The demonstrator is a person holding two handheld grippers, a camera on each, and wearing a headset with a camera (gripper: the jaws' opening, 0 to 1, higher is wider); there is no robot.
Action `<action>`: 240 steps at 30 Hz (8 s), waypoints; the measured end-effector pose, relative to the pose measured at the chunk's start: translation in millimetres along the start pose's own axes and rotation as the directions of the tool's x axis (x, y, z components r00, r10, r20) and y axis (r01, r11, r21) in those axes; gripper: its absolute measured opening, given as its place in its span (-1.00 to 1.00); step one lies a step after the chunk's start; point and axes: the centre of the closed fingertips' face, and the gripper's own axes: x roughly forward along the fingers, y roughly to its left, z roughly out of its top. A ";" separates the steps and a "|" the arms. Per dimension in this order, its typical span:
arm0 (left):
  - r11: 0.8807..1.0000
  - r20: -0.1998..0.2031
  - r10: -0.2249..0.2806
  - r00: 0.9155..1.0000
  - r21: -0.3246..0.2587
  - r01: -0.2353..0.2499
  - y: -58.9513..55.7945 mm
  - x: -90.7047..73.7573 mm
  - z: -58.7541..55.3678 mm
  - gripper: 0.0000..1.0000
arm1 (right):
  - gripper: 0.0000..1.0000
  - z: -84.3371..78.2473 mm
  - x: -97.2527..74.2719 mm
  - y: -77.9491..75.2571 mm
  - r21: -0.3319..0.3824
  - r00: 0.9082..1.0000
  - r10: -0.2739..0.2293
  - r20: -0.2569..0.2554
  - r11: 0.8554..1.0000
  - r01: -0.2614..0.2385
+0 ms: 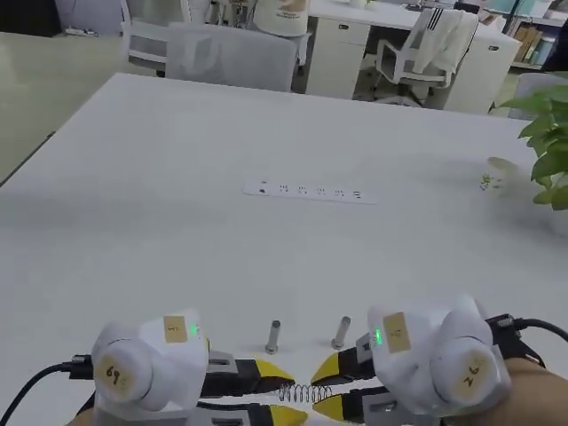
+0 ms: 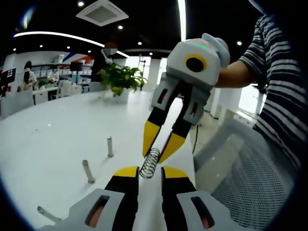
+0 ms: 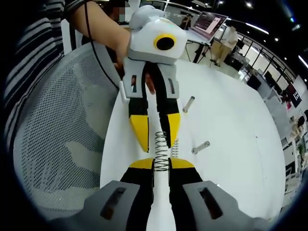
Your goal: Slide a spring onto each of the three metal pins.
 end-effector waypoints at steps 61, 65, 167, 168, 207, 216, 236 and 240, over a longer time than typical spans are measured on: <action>0.984 -0.097 -0.154 0.983 0.075 0.162 -5.8 7.0 -11.6 -0.96 | -0.85 -9.4 -4.6 5.7 0.044 0.997 -0.037 0.070 0.998 0.034; 0.984 -0.097 -0.149 0.984 0.080 0.157 -4.9 6.7 -12.2 -0.96 | -0.85 -4.2 -6.6 4.6 0.027 0.996 -0.037 0.083 0.999 0.035; 0.977 -0.082 0.186 0.979 -0.087 -0.193 45.4 -101.8 -44.1 0.43 | -0.86 29.8 -15.3 -30.8 0.104 0.965 -0.183 0.187 0.981 0.166; 0.975 -0.082 0.197 0.977 -0.093 -0.204 47.3 -104.8 -45.1 0.48 | -0.86 29.2 -15.5 -31.1 0.106 0.965 -0.184 0.186 0.980 0.166; 0.935 0.001 0.332 0.943 -0.132 -0.329 72.0 -132.6 -35.8 0.96 | -0.85 -32.2 -40.9 -101.7 0.242 0.956 -0.288 0.055 0.933 0.267; 0.932 -0.005 0.337 0.942 -0.138 -0.334 73.9 -135.4 -40.0 0.96 | -0.85 -40.0 -39.7 -117.7 0.310 0.950 -0.308 0.053 0.909 0.278; 0.913 0.000 0.375 0.927 -0.173 -0.370 76.0 -146.8 -46.7 0.96 | -0.85 -57.6 -14.2 -120.0 0.346 0.961 -0.278 0.001 0.901 0.260; 0.913 -0.004 0.374 0.927 -0.174 -0.369 75.6 -145.7 -47.7 0.96 | -0.85 -63.7 -3.5 -114.9 0.347 0.965 -0.261 -0.020 0.903 0.251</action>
